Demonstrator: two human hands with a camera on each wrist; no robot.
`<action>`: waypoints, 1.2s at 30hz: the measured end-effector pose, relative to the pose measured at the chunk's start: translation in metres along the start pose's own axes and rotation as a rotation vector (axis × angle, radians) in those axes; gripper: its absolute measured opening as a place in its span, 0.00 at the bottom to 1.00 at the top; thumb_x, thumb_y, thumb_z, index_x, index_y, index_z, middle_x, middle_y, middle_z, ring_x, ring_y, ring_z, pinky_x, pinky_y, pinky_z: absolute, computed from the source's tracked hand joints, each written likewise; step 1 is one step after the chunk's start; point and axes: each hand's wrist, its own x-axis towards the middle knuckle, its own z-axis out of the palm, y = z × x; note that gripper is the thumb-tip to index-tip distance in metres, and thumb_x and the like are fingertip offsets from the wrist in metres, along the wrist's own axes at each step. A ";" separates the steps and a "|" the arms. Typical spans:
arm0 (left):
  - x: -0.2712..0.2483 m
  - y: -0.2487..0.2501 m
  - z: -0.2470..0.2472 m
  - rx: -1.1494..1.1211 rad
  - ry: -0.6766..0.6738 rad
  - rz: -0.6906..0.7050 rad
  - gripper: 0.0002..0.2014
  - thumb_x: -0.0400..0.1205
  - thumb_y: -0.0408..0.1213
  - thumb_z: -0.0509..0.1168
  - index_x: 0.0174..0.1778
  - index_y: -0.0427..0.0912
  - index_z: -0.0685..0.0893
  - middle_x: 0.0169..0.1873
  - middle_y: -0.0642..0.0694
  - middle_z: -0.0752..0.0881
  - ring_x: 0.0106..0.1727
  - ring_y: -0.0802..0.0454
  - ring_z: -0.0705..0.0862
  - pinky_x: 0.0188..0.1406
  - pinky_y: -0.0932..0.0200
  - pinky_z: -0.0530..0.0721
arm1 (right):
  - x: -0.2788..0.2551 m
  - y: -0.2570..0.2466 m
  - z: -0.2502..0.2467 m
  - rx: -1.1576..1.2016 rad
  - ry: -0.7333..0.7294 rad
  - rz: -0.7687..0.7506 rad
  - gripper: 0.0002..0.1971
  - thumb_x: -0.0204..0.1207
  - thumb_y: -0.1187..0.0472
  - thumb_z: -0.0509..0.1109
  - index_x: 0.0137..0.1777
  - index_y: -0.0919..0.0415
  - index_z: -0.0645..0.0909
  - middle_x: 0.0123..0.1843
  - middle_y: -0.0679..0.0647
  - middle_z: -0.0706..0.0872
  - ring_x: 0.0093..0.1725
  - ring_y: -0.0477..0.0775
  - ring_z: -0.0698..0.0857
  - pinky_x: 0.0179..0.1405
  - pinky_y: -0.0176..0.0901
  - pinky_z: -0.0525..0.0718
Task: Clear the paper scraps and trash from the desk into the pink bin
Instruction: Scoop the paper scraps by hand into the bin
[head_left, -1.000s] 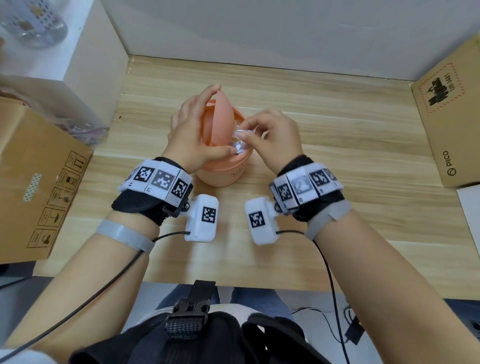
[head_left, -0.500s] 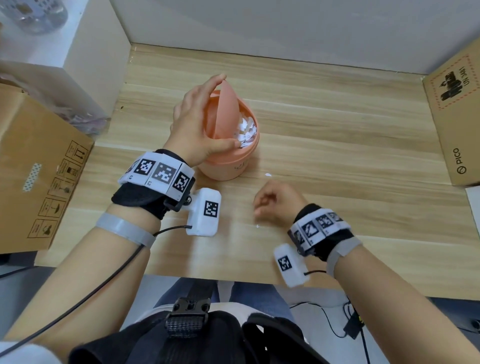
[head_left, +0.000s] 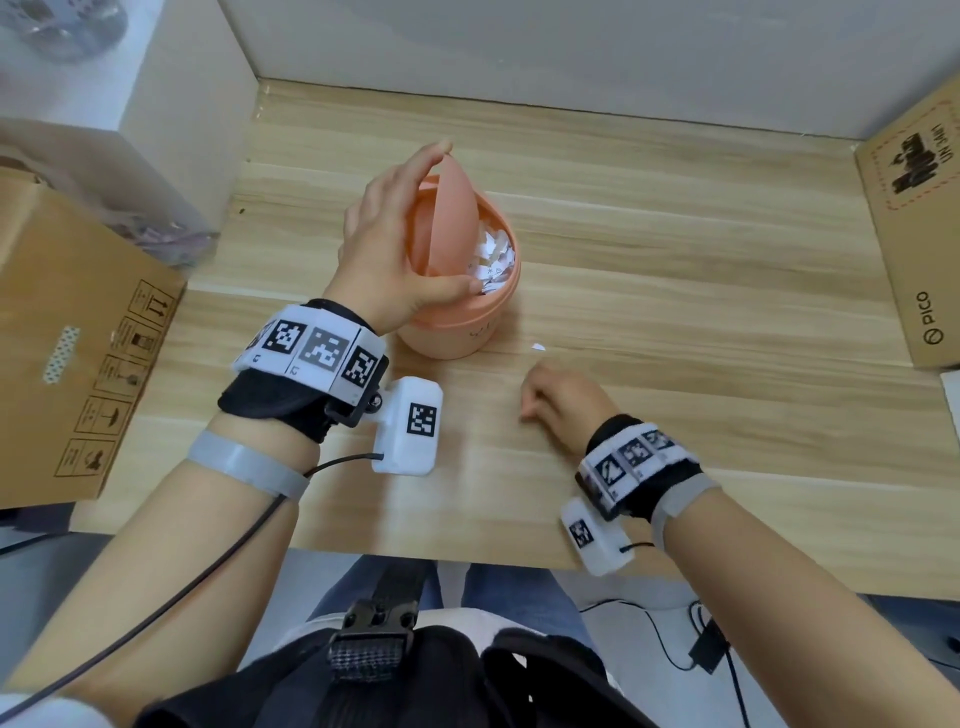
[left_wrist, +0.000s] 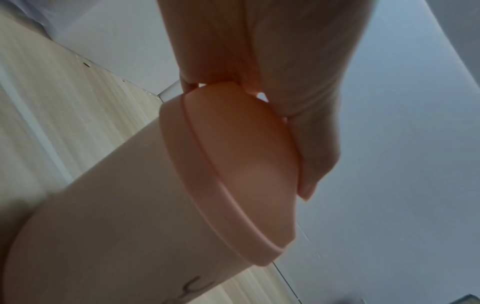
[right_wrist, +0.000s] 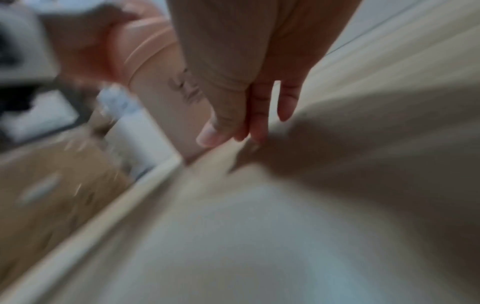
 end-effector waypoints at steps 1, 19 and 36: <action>0.000 0.000 0.000 -0.003 -0.001 -0.001 0.49 0.54 0.56 0.71 0.71 0.72 0.56 0.73 0.47 0.66 0.73 0.46 0.64 0.72 0.51 0.63 | 0.006 0.001 -0.007 0.109 0.133 0.067 0.08 0.70 0.68 0.69 0.34 0.56 0.77 0.38 0.51 0.79 0.41 0.53 0.78 0.41 0.36 0.68; 0.005 -0.007 -0.009 -0.010 0.051 -0.037 0.48 0.53 0.57 0.71 0.69 0.78 0.56 0.73 0.48 0.67 0.73 0.48 0.65 0.69 0.54 0.63 | 0.060 -0.014 -0.040 -0.086 0.098 0.290 0.13 0.68 0.79 0.56 0.34 0.59 0.71 0.47 0.60 0.78 0.45 0.59 0.77 0.44 0.45 0.73; 0.021 -0.007 -0.013 -0.023 0.129 -0.072 0.47 0.53 0.58 0.69 0.69 0.78 0.56 0.72 0.49 0.68 0.72 0.46 0.66 0.71 0.43 0.65 | 0.096 -0.086 -0.116 0.134 0.445 -0.166 0.16 0.77 0.70 0.60 0.56 0.56 0.85 0.53 0.54 0.87 0.50 0.46 0.82 0.53 0.29 0.76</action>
